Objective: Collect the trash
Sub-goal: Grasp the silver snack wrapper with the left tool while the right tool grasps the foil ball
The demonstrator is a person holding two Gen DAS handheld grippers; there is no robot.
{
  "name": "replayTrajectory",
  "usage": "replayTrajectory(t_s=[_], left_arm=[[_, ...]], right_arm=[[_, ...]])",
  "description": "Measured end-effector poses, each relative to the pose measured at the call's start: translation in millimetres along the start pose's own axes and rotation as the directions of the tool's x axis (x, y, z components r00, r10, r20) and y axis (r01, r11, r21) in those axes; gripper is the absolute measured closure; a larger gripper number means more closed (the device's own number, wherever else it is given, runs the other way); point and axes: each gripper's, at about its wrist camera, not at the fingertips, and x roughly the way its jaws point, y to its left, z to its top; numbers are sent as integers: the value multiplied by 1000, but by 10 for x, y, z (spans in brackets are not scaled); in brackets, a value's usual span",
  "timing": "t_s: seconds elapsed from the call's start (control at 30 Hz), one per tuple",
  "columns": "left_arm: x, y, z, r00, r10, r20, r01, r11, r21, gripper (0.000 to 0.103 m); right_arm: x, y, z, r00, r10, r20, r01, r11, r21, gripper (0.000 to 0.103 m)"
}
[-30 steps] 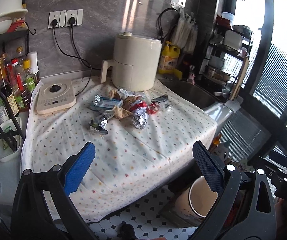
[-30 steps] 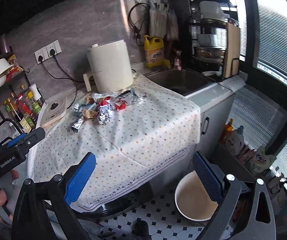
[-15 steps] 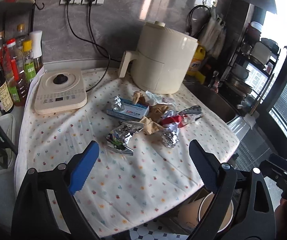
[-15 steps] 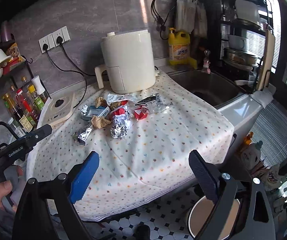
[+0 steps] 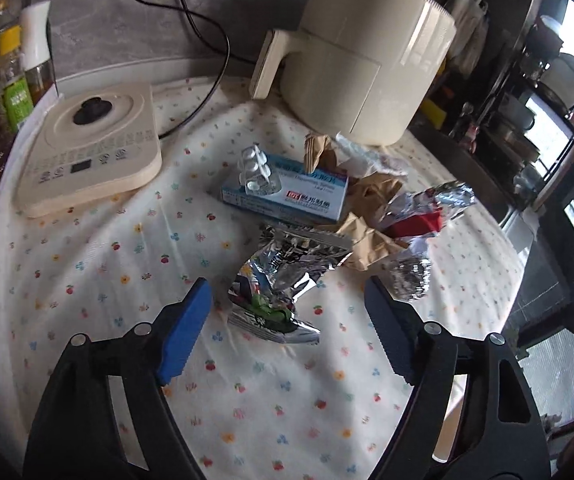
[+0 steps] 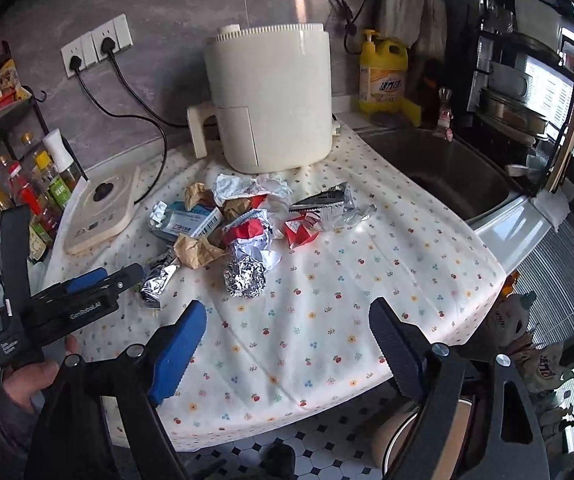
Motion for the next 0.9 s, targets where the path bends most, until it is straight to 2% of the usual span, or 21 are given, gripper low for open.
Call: replayTrajectory(t_s=[0.1,0.2,0.23,0.27,0.37,0.67,0.9], left_arm=[[195,28,8,999,16,-32,-16,1000,6,29],[370,31,5,997,32,-75,-32,999,0,38],[418,28,4,995,30,-90,-30,1000,-1,48],[468,27,0,993,38,-110,-38,999,2,64],[468,49,17,994,46,-103,-47,999,-7,72],[180,272,67,991,126,-32,-128,990,-58,74],[-8,428,24,979,202,-8,-202,974,-106,74]], right_arm=[[109,54,24,1000,-7,-7,7,1000,-18,22],[227,88,46,1000,-8,-27,7,1000,-22,23],[253,100,50,1000,-9,-30,8,1000,-26,23],[287,112,59,999,-10,-32,9,1000,-29,23],[395,133,93,999,1,-46,-2,1000,-20,23],[788,286,147,995,70,-74,-75,995,-67,23],[1191,280,160,990,123,-75,-127,991,-50,24]])
